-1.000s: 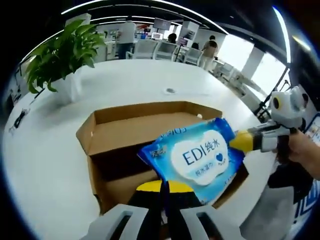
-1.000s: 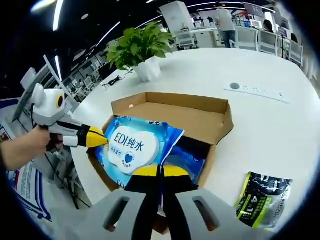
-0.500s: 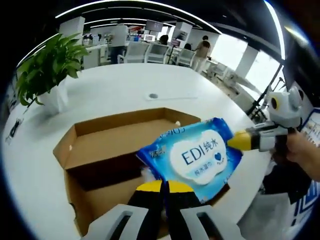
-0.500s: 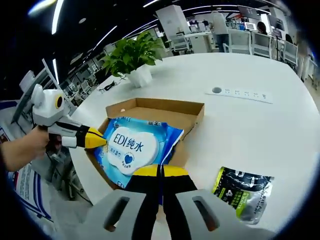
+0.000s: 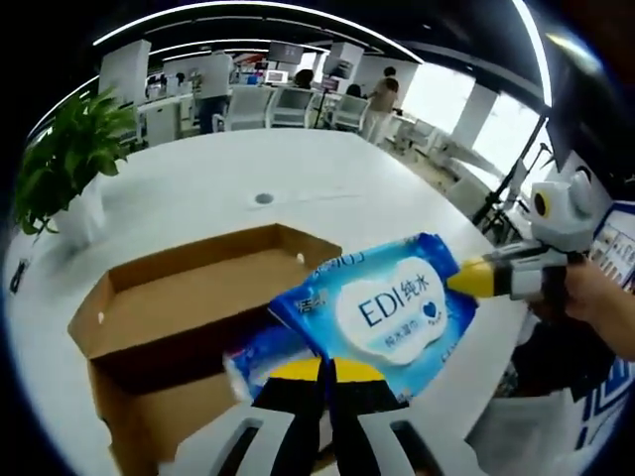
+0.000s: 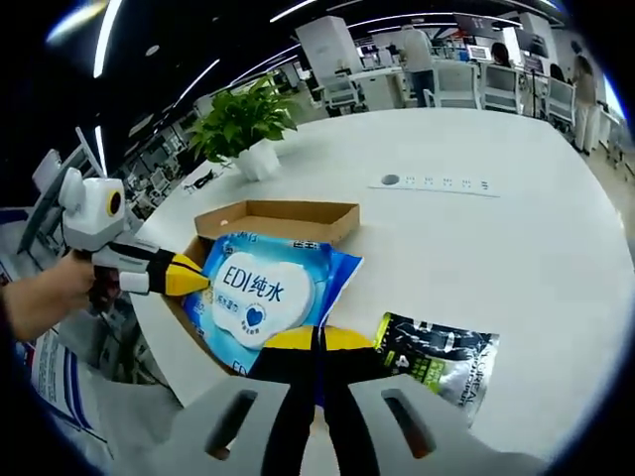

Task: Operate the shoe box by opening the lid, removing the specified soft item, and placing it in the target area until the item is outside and the box remains undamaged.

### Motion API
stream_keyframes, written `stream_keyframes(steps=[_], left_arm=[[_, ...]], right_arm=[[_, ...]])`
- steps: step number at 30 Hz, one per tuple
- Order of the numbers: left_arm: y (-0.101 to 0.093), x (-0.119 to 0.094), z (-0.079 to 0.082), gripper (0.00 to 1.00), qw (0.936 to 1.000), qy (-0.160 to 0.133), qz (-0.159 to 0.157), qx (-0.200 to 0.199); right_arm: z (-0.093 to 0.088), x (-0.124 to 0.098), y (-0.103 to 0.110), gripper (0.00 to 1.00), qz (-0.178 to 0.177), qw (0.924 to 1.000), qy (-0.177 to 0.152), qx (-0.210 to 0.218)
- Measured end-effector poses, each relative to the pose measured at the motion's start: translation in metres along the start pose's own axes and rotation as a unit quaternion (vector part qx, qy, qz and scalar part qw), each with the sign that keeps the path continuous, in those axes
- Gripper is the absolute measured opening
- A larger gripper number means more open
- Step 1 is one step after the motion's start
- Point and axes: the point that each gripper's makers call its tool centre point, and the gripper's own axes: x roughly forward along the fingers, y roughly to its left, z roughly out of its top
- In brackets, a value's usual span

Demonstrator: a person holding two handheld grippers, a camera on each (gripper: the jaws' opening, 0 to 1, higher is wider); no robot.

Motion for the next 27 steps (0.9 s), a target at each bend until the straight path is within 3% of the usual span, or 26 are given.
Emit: stream_keyframes(steps=[12, 27], left_arm=[[-0.051, 0.033, 0.015, 0.00, 0.9996, 0.010, -0.023, 0.015], [-0.096, 0.082, 0.018, 0.01, 0.9983, 0.032, -0.042, 0.025]], right_arm=[[-0.008, -0.032, -0.049, 0.00, -0.018, 0.9997, -0.007, 0.017], [-0.029, -0.056, -0.106, 0.00, -0.036, 0.9986, 0.002, 0.039]])
